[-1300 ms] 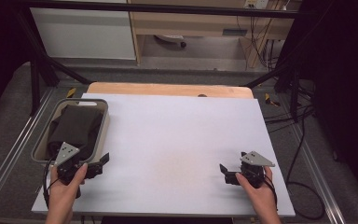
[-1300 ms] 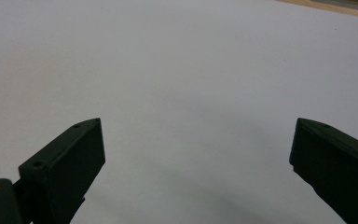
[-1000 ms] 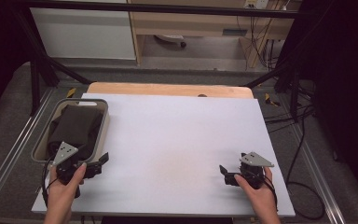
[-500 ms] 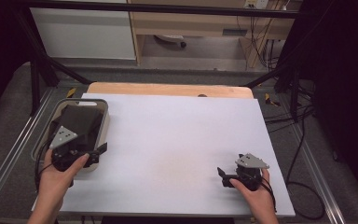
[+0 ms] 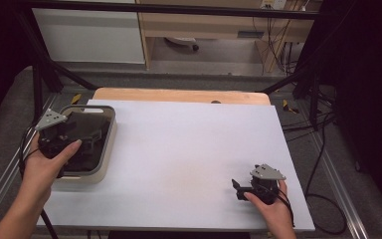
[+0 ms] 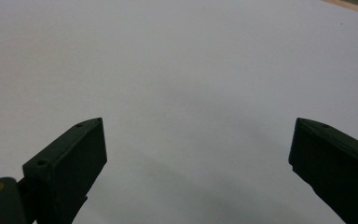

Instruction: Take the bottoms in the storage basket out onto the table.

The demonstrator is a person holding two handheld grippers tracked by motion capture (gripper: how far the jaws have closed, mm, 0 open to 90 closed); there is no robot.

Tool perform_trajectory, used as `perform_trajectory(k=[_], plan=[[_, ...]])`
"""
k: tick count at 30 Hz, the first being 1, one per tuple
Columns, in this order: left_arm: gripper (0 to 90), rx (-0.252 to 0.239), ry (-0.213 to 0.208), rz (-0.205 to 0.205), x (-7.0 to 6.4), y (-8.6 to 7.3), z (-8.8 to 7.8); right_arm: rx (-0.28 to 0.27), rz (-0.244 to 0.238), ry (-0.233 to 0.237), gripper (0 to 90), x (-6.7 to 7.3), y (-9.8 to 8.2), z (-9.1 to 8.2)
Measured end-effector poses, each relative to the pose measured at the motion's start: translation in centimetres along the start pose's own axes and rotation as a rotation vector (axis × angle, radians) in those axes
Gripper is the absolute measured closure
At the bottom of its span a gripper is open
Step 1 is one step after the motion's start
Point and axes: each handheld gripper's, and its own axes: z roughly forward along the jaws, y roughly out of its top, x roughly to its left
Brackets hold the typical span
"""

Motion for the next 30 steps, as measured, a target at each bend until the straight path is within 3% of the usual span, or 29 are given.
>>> perform_trajectory(k=[6, 11, 13, 21, 30], plan=[[8.9, 0.011, 0.045, 0.006, 1.5, 0.7, -0.3, 0.003, 0.003, 0.004, 4.8, 0.0, 0.0, 0.1], [9.2, 0.056, 0.108, -0.006, 4.2, 0.8, 0.6, 0.011, -0.004, 0.014, 4.5, 0.2, 0.0, 0.1], [9.2, 0.076, 0.093, -0.042, 5.1, 0.6, 1.3, 0.017, -0.005, 0.017, 4.4, 0.1, 0.0, 0.2], [9.0, 0.168, 0.136, -0.062, 7.3, -0.9, 4.5, 0.028, -0.011, 0.026, 4.1, 0.2, 0.1, 0.3], [7.6, 0.211, 0.123, -0.099, 7.9, -3.1, 5.9, 0.039, -0.017, 0.048, 3.8, 0.3, -0.1, 0.7]])
